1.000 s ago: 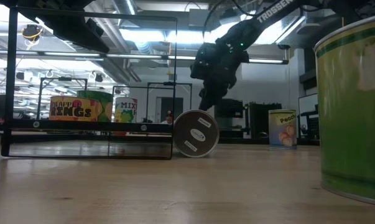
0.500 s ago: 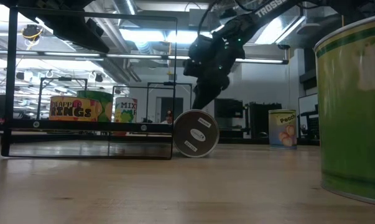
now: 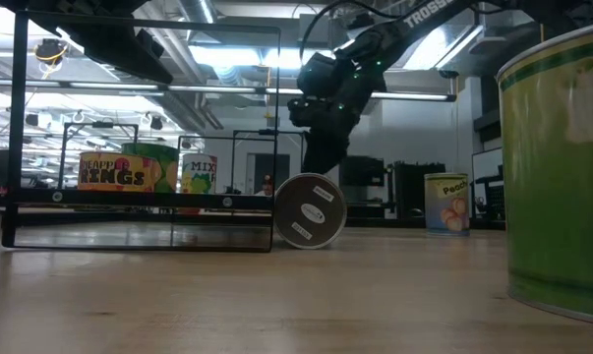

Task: Pick and place cans onto a shelf
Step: Put the small canned oranges on the shelf

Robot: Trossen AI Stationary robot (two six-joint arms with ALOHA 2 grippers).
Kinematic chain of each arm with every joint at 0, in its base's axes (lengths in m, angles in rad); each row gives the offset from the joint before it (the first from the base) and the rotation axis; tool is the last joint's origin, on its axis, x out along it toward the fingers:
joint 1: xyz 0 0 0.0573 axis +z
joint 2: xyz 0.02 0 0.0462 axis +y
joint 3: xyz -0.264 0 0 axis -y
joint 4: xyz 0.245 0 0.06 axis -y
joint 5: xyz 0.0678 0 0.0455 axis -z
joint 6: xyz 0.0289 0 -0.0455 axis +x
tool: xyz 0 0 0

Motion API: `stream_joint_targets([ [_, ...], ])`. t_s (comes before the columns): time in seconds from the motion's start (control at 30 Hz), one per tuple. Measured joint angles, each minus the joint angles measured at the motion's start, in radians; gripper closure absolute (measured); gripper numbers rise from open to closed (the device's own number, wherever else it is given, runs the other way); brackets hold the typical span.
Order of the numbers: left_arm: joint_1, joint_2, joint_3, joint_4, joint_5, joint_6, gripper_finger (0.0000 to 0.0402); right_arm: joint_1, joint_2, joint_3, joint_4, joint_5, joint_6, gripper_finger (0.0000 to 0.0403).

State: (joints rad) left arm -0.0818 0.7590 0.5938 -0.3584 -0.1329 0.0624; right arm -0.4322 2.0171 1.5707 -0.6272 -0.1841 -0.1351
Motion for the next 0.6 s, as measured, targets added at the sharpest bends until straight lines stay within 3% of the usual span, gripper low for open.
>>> stream_joint_targets([
  [0.23, 0.000, 0.000, 0.000, 0.000, 0.000, 0.000, 0.0363, 0.009, 0.003, -0.007, 0.031, 0.067, -0.001, 0.0185],
  [0.6, 0.000, 0.000, 0.000, 0.000, 0.000, 0.000, 0.0363, 0.011, 0.014, -0.007, 0.050, 0.050, -0.005, 0.0185],
])
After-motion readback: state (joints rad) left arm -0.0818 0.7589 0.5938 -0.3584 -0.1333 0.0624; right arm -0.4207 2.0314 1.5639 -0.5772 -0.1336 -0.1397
